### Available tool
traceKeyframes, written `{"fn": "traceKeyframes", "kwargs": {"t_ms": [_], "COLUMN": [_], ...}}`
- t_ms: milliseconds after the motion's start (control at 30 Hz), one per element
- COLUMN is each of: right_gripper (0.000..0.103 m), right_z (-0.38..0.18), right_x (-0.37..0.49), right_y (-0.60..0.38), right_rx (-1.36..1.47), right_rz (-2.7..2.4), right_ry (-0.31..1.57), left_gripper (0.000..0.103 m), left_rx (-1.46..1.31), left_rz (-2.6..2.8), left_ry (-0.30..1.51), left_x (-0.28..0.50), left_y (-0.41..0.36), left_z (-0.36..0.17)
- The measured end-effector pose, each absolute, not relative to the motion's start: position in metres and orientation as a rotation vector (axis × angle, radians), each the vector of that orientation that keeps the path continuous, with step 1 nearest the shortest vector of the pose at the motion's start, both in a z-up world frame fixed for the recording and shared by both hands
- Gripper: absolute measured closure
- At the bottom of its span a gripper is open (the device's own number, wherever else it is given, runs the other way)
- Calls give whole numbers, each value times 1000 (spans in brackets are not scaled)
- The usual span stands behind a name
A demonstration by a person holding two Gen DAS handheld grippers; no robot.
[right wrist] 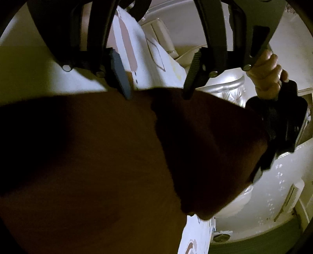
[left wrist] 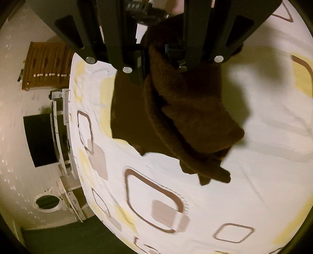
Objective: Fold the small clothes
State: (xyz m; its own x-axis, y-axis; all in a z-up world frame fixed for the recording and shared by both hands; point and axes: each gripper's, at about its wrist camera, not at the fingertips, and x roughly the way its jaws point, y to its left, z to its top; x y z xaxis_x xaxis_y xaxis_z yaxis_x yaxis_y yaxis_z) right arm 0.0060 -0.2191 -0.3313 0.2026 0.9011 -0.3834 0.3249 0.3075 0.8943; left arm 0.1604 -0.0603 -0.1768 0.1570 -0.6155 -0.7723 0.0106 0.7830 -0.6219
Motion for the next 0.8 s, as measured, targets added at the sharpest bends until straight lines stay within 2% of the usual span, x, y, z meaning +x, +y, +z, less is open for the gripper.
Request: {"fn": "traceKeyframes", "kwargs": {"t_ms": [167, 333, 500, 800], "right_gripper": [41, 41, 40, 40], "right_z": [-327, -321, -317, -308], "right_x": [-22, -47, -68, -80], "right_y": [-261, -311, -358, -409], "right_rx": [1253, 1258, 1248, 1243], "right_rz": [564, 516, 462, 362], "right_ry": [1366, 1362, 1364, 1344], "left_gripper": [90, 90, 77, 70], "left_rx": [-520, -364, -312, -363], "left_rz": [-496, -474, -420, -465], "left_ry": [1371, 1382, 1389, 1327], "left_x": [151, 137, 124, 100], "left_y": [-116, -174, -206, -229], "left_z": [-185, -201, -225, -218]}}
